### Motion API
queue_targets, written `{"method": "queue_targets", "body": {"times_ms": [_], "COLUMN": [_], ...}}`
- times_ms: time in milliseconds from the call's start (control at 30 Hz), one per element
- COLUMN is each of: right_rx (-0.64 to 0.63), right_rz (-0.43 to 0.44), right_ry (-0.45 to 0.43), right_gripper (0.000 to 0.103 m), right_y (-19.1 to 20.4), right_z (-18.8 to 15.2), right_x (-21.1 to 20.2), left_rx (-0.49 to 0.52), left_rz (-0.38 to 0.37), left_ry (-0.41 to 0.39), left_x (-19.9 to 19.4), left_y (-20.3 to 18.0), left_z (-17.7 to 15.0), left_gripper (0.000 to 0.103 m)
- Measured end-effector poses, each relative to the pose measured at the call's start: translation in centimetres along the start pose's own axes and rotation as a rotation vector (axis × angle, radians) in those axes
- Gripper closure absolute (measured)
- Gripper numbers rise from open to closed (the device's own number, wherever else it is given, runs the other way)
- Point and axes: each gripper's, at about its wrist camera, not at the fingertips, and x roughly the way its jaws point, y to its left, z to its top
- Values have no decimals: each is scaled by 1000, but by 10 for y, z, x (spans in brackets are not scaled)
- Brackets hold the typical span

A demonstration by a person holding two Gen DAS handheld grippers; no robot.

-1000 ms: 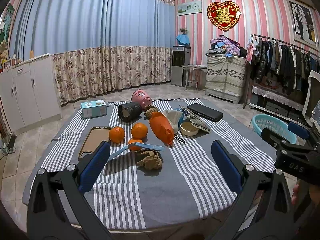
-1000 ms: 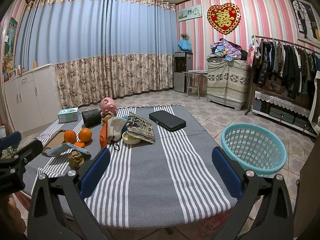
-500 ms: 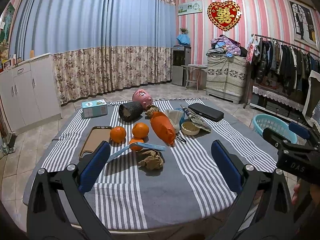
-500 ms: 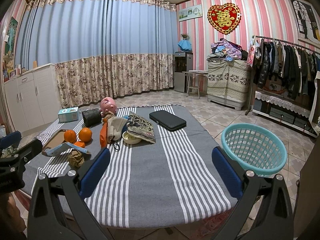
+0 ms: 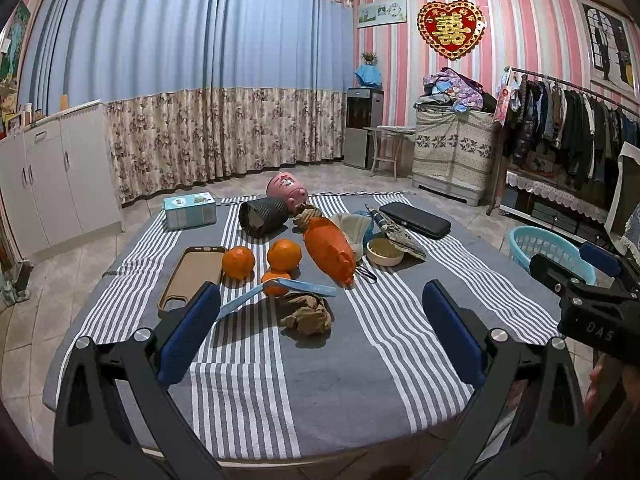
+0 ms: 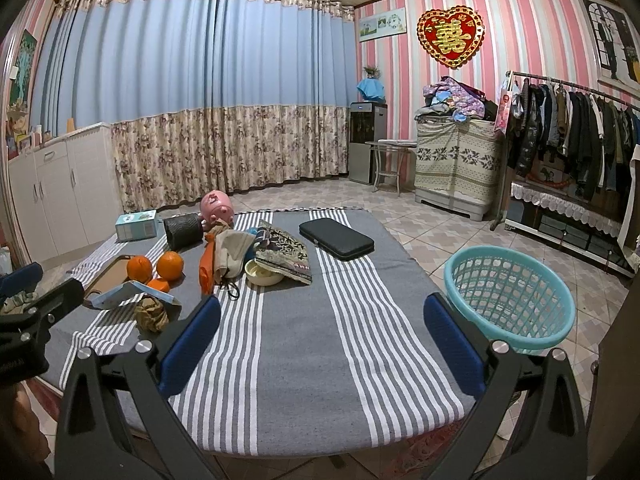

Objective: Collect trash

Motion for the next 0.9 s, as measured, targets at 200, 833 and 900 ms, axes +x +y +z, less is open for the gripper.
{"method": "queue_targets", "body": {"times_ms": [200, 833, 900], "right_rx": [1, 18, 15], "right_rz": [-12, -89, -97], "right_ry": [-3, 56, 78], "right_gripper": [4, 4, 4], "right_y": [-2, -27, -28], "right_z": [-16, -25, -27], "right_x": [10, 37, 42], "left_rx": [-4, 1, 10], "left_rz": [3, 40, 50], "left_ry": [18, 202, 214], "left_x": [7, 103, 114], "left_y": [5, 12, 12], "left_z": [-6, -25, -23], "left_gripper": [5, 6, 6]}}
